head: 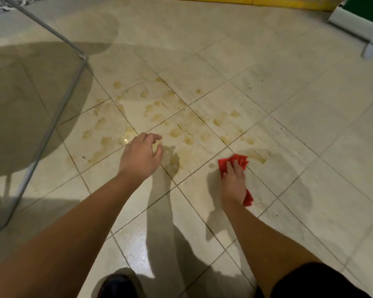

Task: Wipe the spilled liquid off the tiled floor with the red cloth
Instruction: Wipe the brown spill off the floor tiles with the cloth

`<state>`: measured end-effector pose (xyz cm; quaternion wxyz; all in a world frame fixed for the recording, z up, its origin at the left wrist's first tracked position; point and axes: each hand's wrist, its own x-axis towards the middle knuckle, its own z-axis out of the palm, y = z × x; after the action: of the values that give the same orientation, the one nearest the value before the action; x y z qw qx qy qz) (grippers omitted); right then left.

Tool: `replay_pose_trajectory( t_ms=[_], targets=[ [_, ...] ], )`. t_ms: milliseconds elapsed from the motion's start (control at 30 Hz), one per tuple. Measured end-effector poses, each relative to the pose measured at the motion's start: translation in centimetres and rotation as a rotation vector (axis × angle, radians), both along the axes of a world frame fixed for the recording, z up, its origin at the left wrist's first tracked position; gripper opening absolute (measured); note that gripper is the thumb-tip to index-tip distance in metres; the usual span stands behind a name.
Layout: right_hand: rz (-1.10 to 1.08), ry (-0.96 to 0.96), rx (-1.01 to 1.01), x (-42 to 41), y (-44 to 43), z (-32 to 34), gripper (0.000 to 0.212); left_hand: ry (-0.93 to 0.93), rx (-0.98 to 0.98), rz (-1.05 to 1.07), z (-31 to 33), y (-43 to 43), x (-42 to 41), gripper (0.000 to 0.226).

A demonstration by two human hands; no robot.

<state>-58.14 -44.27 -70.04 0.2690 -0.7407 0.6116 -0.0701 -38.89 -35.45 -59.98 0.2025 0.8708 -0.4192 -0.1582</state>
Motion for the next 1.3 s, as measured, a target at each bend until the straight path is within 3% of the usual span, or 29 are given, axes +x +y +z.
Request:
replay_pose_trajectory(
  t_ms=[167,267,400,567,667,800,967,1033,1300],
  targets=[
    [0.28,-0.054,-0.012,-1.5,3.1,-0.7,0.049,0.036,0.017,-0.033,-1.3,-2.4,-1.8,0.033],
    [0.398,0.114,-0.05,-5.7,3.9,-1.8,0.061,0.026,0.056,-0.112,-2.9,-3.7,-2.7,0.032],
    [0.076,-0.019,0.033,-10.2,2.6,-1.1,0.052,0.105,0.031,-0.069,-4.2,-5.2,-3.6,0.031],
    [-0.148,-0.055,-0.056,-9.3,-2.0,-1.2,0.041,0.128,0.039,-0.119,-5.4,-5.3,-4.5,0.031],
    [-0.137,-0.076,-0.042,-6.0,-1.8,-1.4,0.045,0.135,0.031,-0.148,-6.1,-5.1,-4.5,0.03],
    [0.052,-0.184,0.055,-2.7,1.8,-1.1,0.042,0.15,0.036,-0.162,-6.6,-5.0,-4.6,0.029],
    [0.184,-0.137,-0.085,-6.6,4.1,-2.2,0.043,0.163,0.021,-0.172,-6.6,-5.1,-5.1,0.029],
    [0.126,-0.085,-0.181,-8.9,4.0,-2.4,0.04,0.172,0.022,-0.179,-6.6,-5.0,-5.2,0.028],
    [-0.362,-0.076,-0.067,-9.6,-2.9,-1.2,0.042,0.181,-0.005,-0.149,-6.3,-4.0,-4.4,0.029]
  ],
)
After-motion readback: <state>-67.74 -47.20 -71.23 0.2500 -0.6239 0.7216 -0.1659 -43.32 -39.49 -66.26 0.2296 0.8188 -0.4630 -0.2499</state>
